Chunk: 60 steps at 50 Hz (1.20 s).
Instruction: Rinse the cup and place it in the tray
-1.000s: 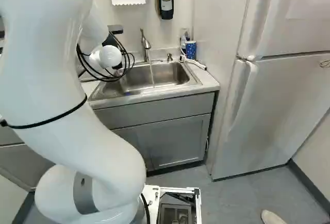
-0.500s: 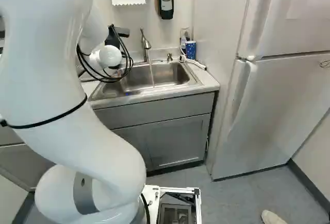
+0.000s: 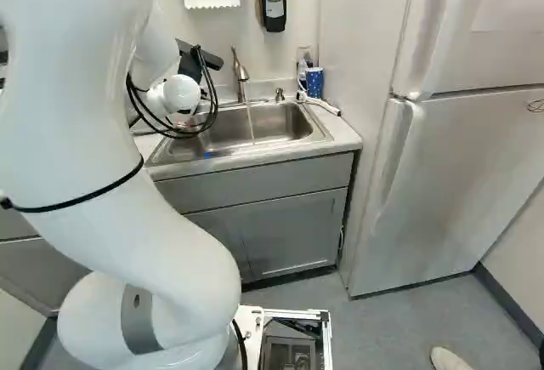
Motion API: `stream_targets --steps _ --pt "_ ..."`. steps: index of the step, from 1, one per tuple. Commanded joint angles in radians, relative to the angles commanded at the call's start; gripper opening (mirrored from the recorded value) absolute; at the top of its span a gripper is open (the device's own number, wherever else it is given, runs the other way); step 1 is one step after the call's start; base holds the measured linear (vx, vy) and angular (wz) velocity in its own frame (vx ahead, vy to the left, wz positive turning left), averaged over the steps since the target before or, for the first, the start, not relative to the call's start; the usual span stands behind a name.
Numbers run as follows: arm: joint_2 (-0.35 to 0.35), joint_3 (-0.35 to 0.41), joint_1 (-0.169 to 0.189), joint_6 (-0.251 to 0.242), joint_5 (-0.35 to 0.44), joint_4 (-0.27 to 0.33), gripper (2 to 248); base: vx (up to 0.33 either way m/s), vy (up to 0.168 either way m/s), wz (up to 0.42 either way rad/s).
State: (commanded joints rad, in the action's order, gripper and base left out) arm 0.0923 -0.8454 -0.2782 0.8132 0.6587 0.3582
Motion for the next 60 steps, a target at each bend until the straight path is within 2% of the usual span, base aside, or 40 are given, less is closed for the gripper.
stream_targets --steps 60 --pt "0.000 0.000 0.000 0.630 0.000 0.000 126 0.000 0.000 0.000"
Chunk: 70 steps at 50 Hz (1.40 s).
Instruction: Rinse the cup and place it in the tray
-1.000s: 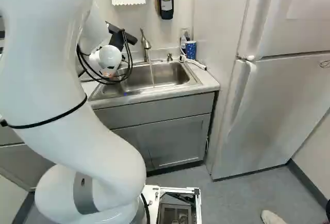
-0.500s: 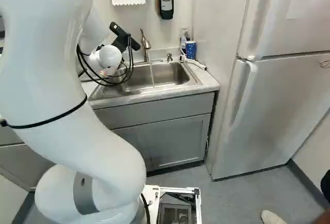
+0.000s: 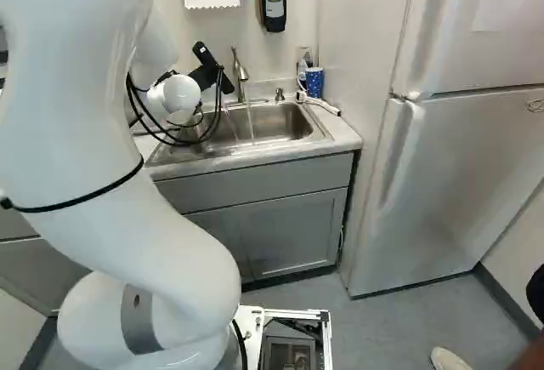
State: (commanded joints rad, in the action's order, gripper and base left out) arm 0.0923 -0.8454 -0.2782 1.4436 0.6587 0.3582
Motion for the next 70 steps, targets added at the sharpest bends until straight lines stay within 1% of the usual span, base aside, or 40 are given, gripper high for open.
stream_targets --steps 70 --pt "0.000 0.000 0.000 0.736 0.000 0.000 126 0.000 0.000 0.000"
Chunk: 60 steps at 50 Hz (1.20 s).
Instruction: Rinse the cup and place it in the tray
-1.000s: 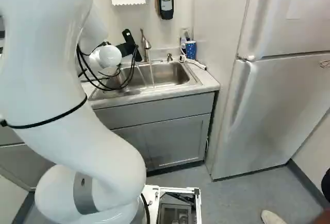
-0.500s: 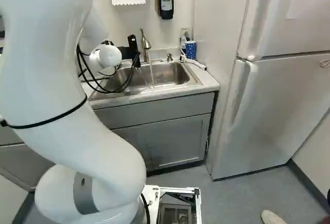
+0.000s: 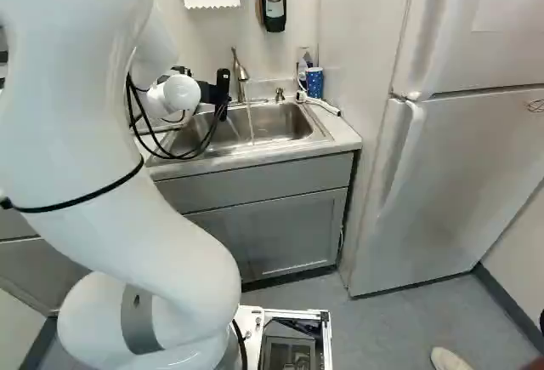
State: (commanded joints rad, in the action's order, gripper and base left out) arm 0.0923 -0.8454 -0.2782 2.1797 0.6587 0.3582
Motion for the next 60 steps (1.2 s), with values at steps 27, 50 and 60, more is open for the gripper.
stream_targets --steps 27,50,60 --pt "0.000 0.000 0.000 0.074 0.000 0.000 126 0.000 0.000 0.000" --pt "0.000 0.000 0.000 0.074 0.000 0.000 126 0.000 0.000 0.000" --pt "0.000 0.000 0.000 0.015 0.000 0.000 126 0.000 0.000 0.000"
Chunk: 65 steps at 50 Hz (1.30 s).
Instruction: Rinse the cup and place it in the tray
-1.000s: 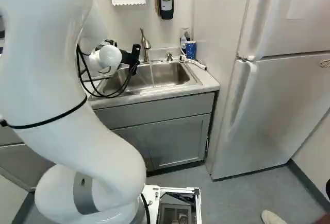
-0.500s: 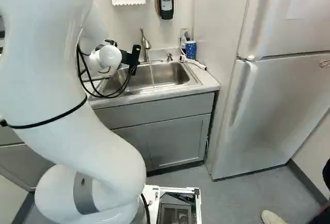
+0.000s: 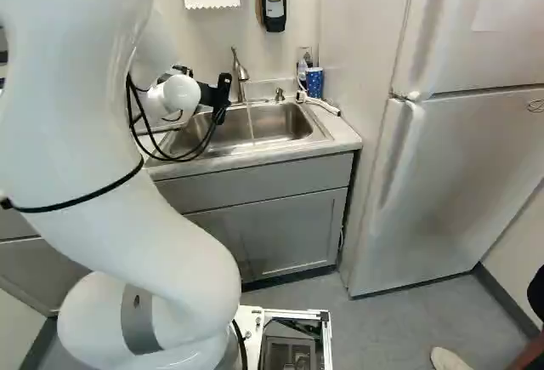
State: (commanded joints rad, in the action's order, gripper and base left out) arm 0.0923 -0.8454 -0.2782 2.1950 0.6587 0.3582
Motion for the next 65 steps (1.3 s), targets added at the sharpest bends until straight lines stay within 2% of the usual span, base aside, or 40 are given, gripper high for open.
stream_targets --steps 65 --pt "0.000 0.000 0.000 -0.678 0.000 0.000 126 0.000 0.000 0.000"
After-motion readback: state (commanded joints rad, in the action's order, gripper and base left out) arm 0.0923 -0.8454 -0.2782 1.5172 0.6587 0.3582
